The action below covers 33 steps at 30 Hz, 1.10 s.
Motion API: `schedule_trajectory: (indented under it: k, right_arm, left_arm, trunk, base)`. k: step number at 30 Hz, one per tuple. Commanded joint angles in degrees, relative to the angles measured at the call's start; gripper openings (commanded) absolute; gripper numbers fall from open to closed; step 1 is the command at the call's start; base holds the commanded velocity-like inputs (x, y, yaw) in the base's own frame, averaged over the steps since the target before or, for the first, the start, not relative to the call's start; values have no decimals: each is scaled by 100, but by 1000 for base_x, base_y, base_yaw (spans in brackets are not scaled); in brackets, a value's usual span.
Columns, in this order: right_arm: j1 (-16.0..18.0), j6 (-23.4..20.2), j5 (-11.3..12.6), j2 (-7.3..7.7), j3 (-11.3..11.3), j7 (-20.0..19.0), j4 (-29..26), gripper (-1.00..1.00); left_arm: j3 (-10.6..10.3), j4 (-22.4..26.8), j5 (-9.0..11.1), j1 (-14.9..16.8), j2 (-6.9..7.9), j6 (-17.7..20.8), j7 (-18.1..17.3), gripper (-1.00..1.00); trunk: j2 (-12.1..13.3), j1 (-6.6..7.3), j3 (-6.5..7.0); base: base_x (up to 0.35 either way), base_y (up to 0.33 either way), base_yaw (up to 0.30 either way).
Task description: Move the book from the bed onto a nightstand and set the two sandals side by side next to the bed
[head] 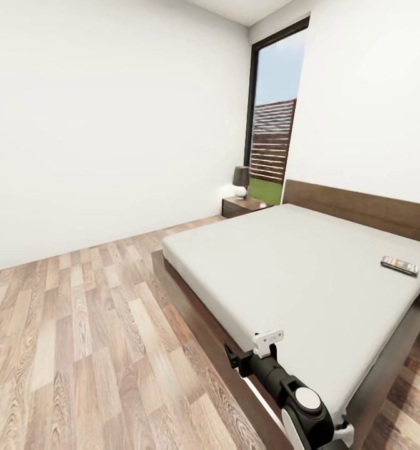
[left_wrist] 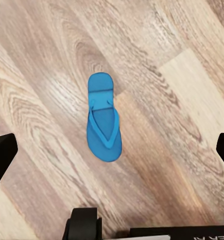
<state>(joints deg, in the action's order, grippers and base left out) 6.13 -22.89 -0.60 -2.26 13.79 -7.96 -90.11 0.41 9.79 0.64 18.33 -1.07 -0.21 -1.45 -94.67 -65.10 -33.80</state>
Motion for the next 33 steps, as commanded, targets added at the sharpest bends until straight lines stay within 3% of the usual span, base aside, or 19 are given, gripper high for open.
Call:
schedule_trajectory:
  k: [1, 22, 33]
  right_arm:
    - [3, -31, -6, -2, -6, -22, -7, 100]
    - [8, -31, -2, -11, 1, -22, 1, 100]
    - [10, -31, -2, -11, 3, -22, 2, 100]
  left_arm:
    - [21, 1, 6, 3, 0, -1, -27, 100]
    - [93, 21, 42, 13, 42, 12, -130, 100]
    - [98, 22, 284, 17, 254, 40, -141, 100]
  trunk:
    - [-44, -22, -24]
    - [-887, -483, -401]
    - [-1328, -725, -599]
  base:
    - [0, 0, 0]
    - [0, 0, 0]
    - [0, 0, 0]
